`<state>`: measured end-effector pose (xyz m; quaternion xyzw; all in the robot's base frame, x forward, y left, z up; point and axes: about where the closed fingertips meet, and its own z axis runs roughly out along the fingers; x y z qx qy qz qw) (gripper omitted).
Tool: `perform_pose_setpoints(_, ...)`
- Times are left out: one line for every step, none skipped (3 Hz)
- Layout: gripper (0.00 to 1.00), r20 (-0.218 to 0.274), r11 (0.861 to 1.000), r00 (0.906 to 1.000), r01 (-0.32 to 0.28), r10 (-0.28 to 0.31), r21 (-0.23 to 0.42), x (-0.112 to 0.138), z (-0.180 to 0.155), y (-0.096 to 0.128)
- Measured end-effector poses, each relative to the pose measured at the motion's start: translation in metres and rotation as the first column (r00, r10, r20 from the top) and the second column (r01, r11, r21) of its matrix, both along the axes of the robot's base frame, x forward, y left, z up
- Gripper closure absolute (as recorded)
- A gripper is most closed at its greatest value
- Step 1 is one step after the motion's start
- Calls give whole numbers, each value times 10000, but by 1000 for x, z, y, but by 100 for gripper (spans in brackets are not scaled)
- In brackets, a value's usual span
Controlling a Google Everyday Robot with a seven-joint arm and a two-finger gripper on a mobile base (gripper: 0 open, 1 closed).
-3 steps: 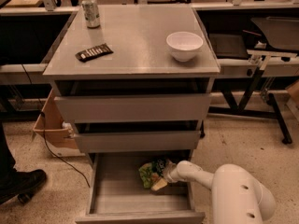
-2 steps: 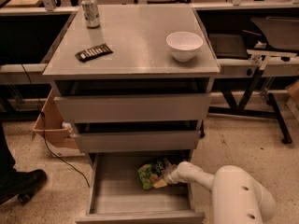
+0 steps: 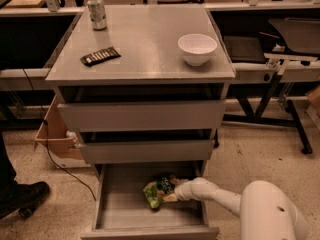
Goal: Pick green rice chip bag from bottom drawer and place on counter
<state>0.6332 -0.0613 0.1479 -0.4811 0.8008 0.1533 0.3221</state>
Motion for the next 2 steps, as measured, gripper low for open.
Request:
perform_pose_setpoints(96,337,9996,9993,-177,169,226,-17,21,7)
perform_pose_setpoints(100,565,9984,9979,-335,309,455,-36,46,14)
